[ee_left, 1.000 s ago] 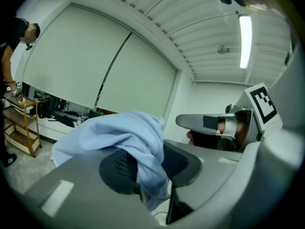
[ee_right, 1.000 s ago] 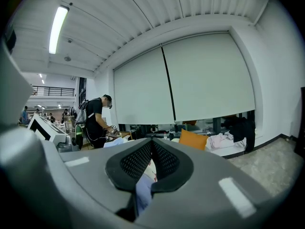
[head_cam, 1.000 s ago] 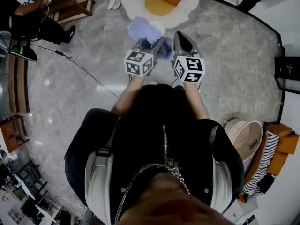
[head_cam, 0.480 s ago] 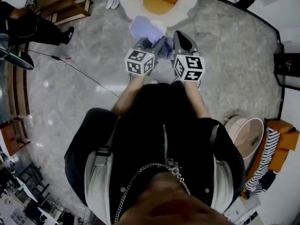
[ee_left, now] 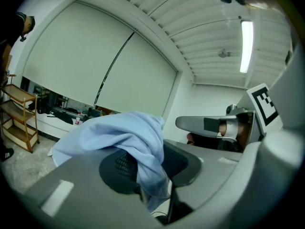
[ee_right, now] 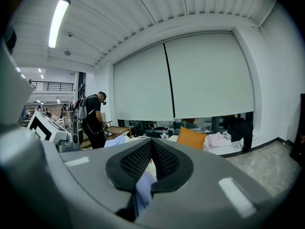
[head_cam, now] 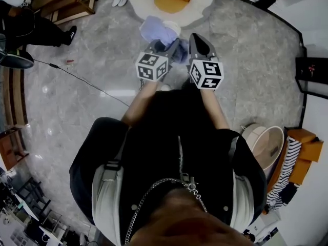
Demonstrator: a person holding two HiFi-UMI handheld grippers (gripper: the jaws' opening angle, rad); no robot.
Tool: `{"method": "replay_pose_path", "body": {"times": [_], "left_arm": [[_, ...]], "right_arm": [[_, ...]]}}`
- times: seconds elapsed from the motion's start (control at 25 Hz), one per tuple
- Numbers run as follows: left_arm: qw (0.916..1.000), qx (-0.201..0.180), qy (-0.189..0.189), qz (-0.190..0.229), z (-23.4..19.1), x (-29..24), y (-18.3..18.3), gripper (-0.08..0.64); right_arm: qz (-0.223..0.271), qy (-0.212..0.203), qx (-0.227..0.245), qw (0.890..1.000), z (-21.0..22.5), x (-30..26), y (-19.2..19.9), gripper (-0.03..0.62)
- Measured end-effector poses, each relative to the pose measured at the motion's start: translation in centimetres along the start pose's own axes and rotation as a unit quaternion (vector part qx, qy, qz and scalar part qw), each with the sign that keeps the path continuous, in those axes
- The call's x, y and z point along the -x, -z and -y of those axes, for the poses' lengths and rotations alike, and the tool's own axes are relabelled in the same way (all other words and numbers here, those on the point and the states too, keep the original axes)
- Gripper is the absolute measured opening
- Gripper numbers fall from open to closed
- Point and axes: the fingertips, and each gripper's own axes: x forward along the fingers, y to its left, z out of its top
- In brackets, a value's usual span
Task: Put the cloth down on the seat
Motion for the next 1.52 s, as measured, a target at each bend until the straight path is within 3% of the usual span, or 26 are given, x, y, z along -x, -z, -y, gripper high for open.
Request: {"method": "replay_pose_path", "body": {"times": [0.92,1.52], "left_arm": [[0.9992,-0.006,-0.033,-0.022,-1.8,-1.6,0.4,0.12],[0.998,-0.025,-0.03,-0.049,-1.9,-6.6,-0.2,0.118]], "right_arm": [[-0.017,-0.03,-0.031,0.999,0.8,-3.0,1.0,-0.011],[-0.006,-0.034,-0.062,0.998,5.8,-6.5,-0.6,-0.011]]}}
